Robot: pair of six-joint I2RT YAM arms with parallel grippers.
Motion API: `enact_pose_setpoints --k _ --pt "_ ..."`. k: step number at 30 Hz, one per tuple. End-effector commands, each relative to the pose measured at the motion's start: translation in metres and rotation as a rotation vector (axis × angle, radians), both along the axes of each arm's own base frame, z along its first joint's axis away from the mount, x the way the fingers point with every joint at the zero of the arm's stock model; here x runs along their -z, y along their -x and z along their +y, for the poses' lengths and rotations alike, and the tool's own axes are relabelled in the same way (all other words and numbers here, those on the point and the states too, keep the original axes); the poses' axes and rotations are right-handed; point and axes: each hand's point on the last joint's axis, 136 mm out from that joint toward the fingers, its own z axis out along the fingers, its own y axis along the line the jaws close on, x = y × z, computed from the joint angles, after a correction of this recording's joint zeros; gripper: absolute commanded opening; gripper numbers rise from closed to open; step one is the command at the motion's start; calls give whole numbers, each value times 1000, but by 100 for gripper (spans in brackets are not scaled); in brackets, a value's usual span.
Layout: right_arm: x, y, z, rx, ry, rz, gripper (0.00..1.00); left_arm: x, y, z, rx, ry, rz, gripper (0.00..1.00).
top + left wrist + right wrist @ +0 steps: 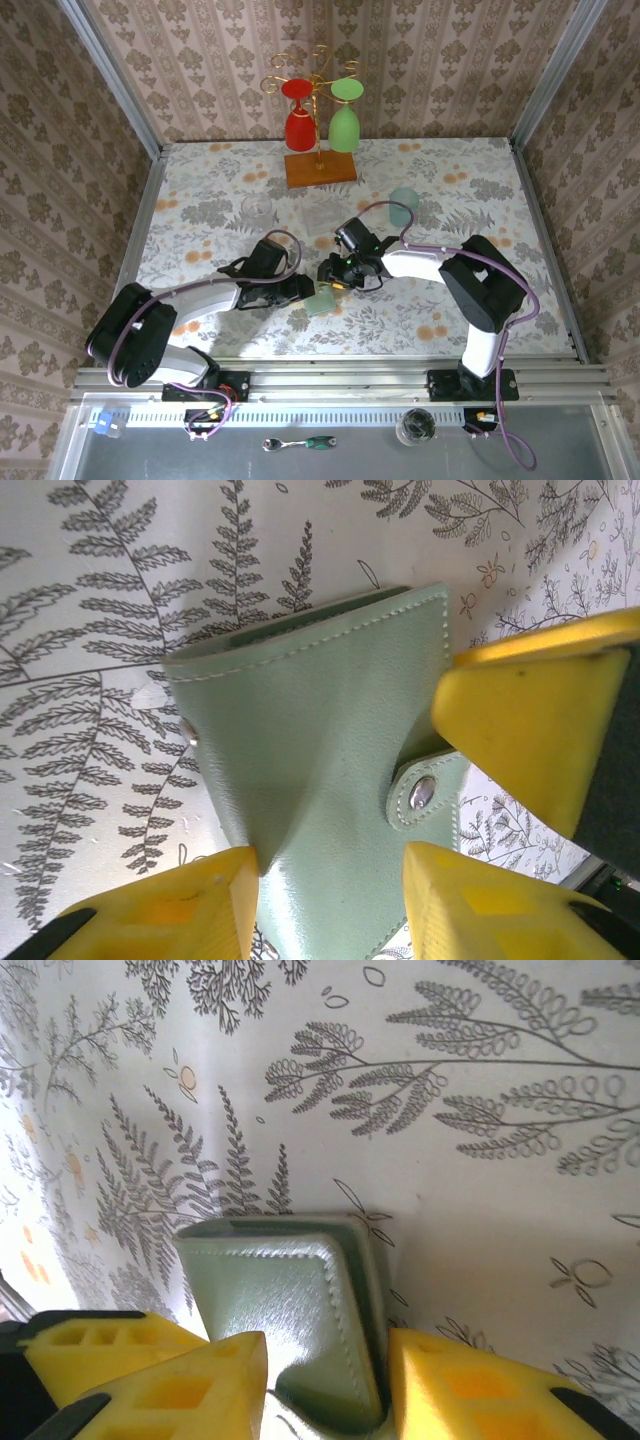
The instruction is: Take the credit cards out of the card holder
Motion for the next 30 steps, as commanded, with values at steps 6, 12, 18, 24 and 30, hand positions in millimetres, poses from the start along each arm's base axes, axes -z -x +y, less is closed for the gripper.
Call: enact_pose_setpoints --k 6,12,18,24,30 --pt "-37 -31 -43 -6 136 -119 36 -1 -14 -1 -19 17 -6 43" --pt "-43 -37 -46 -21 126 -124 35 -6 -22 -13 -1 53 -14 43" --pt "-34 -14 -46 -39 130 -89 35 -16 -31 -23 17 80 -43 43" --pt "-32 2 -49 -10 205 -73 34 -16 -27 -17 2 63 -30 42" --pt "-30 16 -45 -1 294 -63 30 -13 -19 -7 -27 49 -13 39"
